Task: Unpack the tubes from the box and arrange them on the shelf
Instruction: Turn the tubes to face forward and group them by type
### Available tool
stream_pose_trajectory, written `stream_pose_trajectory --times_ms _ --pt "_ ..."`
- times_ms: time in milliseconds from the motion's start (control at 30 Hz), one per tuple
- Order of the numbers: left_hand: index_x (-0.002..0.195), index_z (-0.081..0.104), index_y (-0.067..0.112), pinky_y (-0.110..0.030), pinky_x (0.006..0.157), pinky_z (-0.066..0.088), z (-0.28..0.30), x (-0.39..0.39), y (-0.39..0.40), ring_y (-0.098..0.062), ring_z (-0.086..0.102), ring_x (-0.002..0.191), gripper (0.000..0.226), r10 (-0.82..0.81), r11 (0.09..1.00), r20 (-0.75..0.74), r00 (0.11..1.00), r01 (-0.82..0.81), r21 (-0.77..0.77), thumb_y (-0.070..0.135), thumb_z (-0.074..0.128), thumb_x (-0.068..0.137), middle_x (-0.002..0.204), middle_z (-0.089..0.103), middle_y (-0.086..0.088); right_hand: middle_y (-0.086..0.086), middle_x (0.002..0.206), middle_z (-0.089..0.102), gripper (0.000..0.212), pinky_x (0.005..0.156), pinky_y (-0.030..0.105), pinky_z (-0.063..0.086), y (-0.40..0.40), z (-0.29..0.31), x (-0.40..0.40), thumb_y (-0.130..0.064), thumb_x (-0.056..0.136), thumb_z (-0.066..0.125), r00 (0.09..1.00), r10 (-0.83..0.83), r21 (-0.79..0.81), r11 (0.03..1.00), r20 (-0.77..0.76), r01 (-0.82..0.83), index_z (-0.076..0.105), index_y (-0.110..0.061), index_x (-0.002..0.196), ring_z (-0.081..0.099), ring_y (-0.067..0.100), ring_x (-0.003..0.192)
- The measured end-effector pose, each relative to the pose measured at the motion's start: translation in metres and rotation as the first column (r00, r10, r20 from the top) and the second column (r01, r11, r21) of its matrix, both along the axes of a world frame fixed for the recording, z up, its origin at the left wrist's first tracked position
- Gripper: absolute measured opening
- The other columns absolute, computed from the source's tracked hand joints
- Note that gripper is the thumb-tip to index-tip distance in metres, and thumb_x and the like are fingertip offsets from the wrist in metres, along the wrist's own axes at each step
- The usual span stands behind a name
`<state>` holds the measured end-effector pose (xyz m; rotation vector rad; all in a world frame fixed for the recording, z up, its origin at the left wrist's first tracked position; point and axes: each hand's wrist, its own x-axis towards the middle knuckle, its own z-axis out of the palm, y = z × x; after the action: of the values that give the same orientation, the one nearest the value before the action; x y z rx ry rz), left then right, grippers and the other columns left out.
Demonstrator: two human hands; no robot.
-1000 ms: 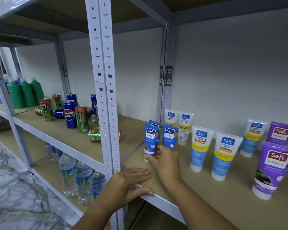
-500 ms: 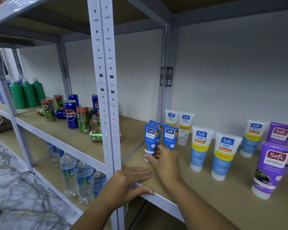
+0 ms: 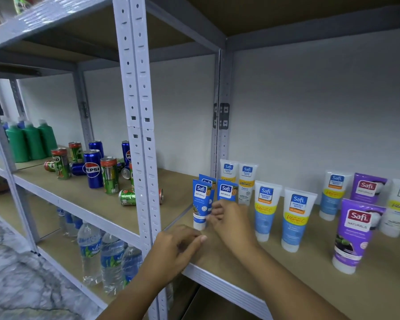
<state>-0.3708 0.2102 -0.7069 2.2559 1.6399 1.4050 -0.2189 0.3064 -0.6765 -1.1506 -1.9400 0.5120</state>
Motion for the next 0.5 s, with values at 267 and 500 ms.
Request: stream_pose_trajectory --times_ms 267,500 --pt "0.102 0.072 0.017 -0.005 0.075 0.045 0.114 0.033 0.064 0.003 0.063 0.088 0.011 0.126 0.967 0.076 0.989 -0.14 0.214 0.02 0.065 0.094 0.095 0.072 0.012 0.002 0.085 0.074 0.014 0.079 0.032 0.058 0.025 0.112 0.035 -0.015 0.086 0.067 0.994 -0.089 0.312 0.948 0.06 0.066 0.075 -0.018 0.097 0.07 0.016 0.077" --pt "0.125 0.066 0.019 -0.023 0.097 0.044 0.164 0.034 0.166 -0.012 0.063 0.111 0.032 0.154 0.978 -0.176 0.972 -0.176 -0.116 0.023 0.066 0.093 0.124 0.068 0.001 0.01 0.106 0.07 0.027 0.081 0.035 0.058 0.107 0.151 0.05 -0.013 0.083 0.074 0.853 -0.291 0.334 0.931 0.432 0.148 0.072 -0.015 0.11 0.069 0.026 0.09"
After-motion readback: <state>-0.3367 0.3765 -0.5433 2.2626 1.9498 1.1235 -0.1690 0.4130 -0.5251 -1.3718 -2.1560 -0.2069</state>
